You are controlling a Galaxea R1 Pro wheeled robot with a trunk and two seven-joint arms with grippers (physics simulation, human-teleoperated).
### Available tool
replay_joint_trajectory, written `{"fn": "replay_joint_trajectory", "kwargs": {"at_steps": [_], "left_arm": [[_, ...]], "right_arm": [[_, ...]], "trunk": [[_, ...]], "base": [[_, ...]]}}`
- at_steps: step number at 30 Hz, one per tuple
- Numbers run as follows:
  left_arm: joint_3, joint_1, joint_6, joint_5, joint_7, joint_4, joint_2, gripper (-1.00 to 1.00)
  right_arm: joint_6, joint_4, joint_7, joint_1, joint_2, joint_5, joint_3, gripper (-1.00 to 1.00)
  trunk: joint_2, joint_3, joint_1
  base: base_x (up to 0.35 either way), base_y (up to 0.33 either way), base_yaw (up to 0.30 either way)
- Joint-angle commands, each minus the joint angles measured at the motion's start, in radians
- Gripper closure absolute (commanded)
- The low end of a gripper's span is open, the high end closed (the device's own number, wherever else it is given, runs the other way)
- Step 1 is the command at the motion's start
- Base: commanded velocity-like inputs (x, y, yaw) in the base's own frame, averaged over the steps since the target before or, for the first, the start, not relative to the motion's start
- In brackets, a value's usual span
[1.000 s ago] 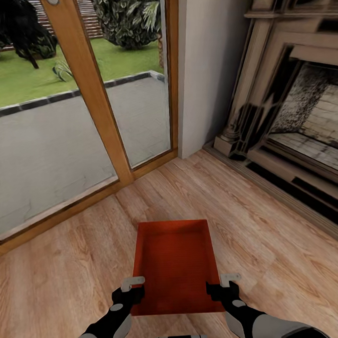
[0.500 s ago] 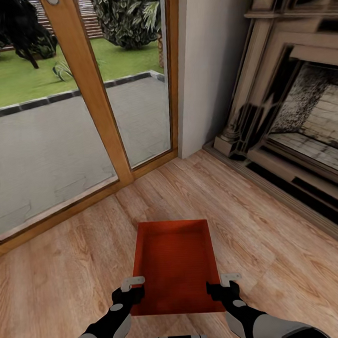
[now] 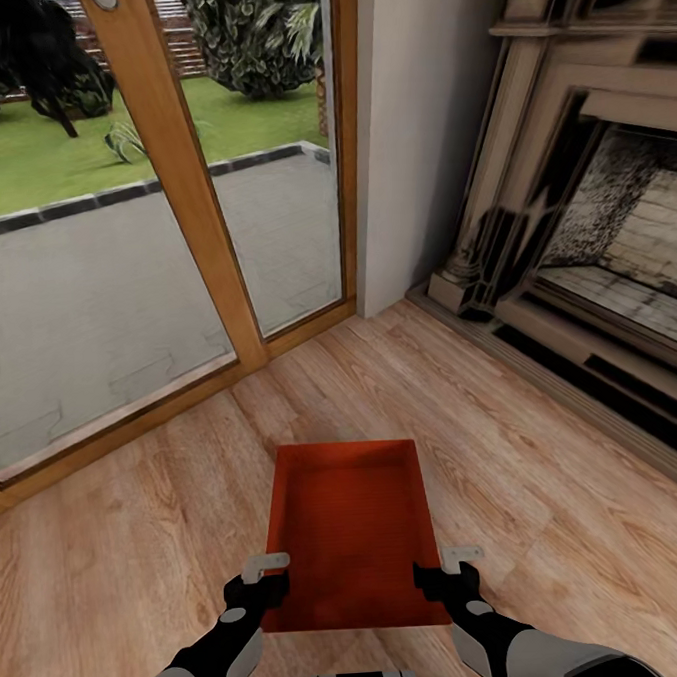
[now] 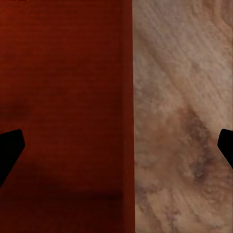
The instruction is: Move the two storage containers from the living room to the garage. In the garage, place one container on the floor and stack the other container on top of it (either order is fine).
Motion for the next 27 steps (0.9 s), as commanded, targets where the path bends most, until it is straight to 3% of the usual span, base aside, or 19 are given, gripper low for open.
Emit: {"fn": "replay_joint_trajectory", "kwargs": {"at_steps": [1,16,22,27], "left_arm": [[-0.009,-0.001,-0.004,0.009,0.005,0.001,0.000,-1.00],[-0.008,-0.001,-0.004,0.009,0.005,0.001,0.000,-1.00],[-0.009,-0.001,-0.004,0.009,0.001,0.001,0.000,-1.00],[-0.008,-0.001,-0.004,0.009,-0.001,0.001,0.000,-1.00]], "right_arm": [[-0.004,0.002,-0.002,-0.001,0.000,-0.009,0.009,-1.00],[-0.004,0.002,-0.002,-0.001,0.000,-0.009,0.009,-1.00],[-0.004,0.002,-0.002,-0.001,0.000,-0.009,0.009,-1.00],[-0.004,0.002,-0.002,-0.001,0.000,-0.009,0.009,-1.00]], "trunk": [[0.000,-0.001,0.000],[0.000,-0.001,0.000],[-0.042,-0.019,0.023],[-0.042,-0.019,0.023]], "base": [[0.000,0.000,0.000],[0.000,0.000,0.000],[0.000,0.000,0.000],[0.000,0.000,0.000]]}}
